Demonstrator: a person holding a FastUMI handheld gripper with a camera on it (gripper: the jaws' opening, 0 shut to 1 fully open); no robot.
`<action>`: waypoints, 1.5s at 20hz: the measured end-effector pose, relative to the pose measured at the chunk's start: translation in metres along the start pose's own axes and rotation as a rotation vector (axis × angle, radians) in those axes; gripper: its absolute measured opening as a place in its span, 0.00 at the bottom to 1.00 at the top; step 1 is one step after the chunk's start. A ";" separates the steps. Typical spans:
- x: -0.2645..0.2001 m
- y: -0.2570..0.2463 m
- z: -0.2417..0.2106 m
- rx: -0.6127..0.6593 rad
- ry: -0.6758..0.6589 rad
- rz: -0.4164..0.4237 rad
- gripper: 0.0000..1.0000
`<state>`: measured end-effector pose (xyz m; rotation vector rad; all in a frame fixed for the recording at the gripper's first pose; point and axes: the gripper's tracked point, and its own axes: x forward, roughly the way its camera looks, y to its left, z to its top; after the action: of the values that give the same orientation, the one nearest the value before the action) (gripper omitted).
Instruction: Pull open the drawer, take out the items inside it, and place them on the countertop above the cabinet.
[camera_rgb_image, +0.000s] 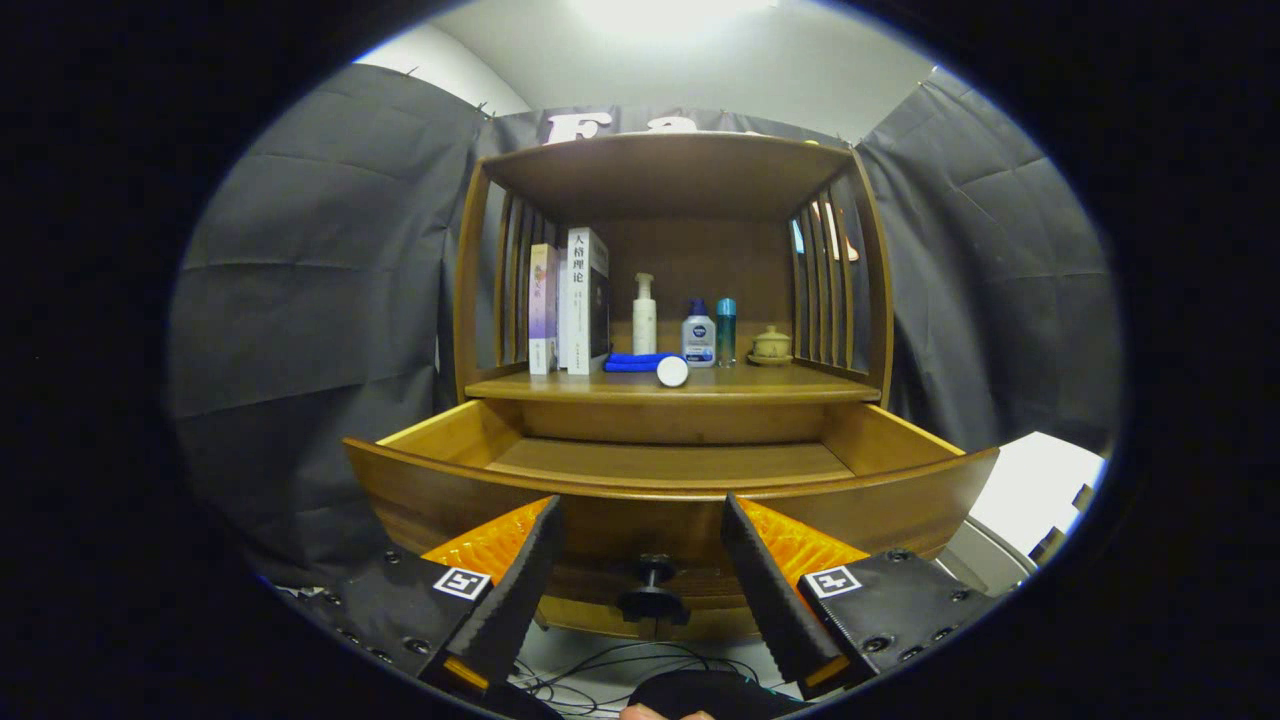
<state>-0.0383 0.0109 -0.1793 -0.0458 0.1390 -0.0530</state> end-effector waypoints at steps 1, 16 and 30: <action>0.002 -0.001 -0.003 -0.005 0.004 -0.007 0.98; 0.027 -0.004 -0.017 -0.083 0.012 -0.079 0.97; 0.079 0.000 0.000 -0.043 0.028 -0.101 0.98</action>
<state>0.0404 0.0067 -0.1898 -0.0952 0.1654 -0.1518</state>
